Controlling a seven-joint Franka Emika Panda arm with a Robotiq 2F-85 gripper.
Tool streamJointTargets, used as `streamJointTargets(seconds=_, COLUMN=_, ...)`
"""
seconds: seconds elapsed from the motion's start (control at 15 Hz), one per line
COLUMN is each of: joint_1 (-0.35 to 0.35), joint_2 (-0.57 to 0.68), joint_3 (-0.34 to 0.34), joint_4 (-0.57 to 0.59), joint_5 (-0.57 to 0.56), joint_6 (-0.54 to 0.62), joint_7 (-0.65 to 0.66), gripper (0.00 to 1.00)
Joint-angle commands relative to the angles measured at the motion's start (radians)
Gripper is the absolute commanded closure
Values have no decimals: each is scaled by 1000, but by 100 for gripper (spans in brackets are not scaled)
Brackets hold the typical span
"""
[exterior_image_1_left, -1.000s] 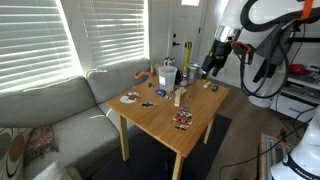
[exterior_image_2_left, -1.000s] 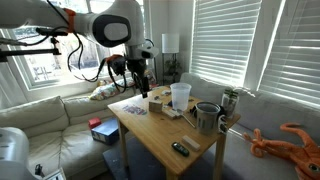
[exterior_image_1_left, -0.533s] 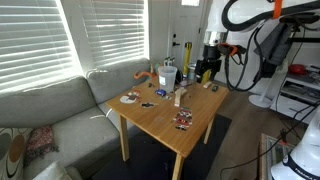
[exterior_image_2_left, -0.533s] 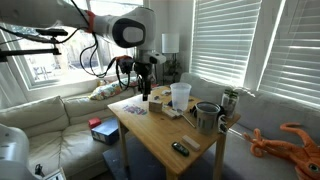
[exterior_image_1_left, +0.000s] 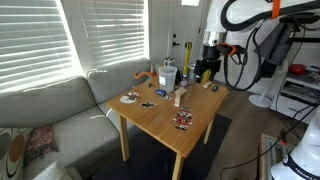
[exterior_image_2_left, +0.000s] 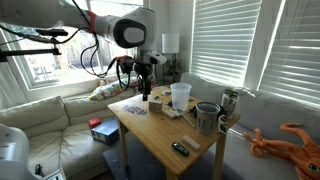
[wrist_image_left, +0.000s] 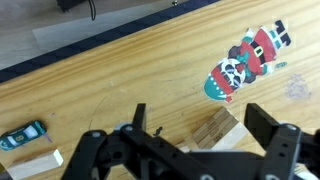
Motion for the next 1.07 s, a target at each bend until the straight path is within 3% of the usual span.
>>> streamJointTargets(seconds=0.0, joint_1=5, joint_2=50, joint_3=16, joint_4=26, joint_5=43, joint_6=28, joint_7=81, gripper=0)
streamJointTargets(seconds=0.47, joint_1=22, joint_2=160, joint_3=50, joint_4=105, joint_5=39, joint_6=86, joint_7=255, gripper=0)
streamJointTargets(seconds=1.0, joint_1=43, joint_2=258, joint_3=44, joint_4=148, joint_5=25, joint_6=129, joint_7=306, gripper=0)
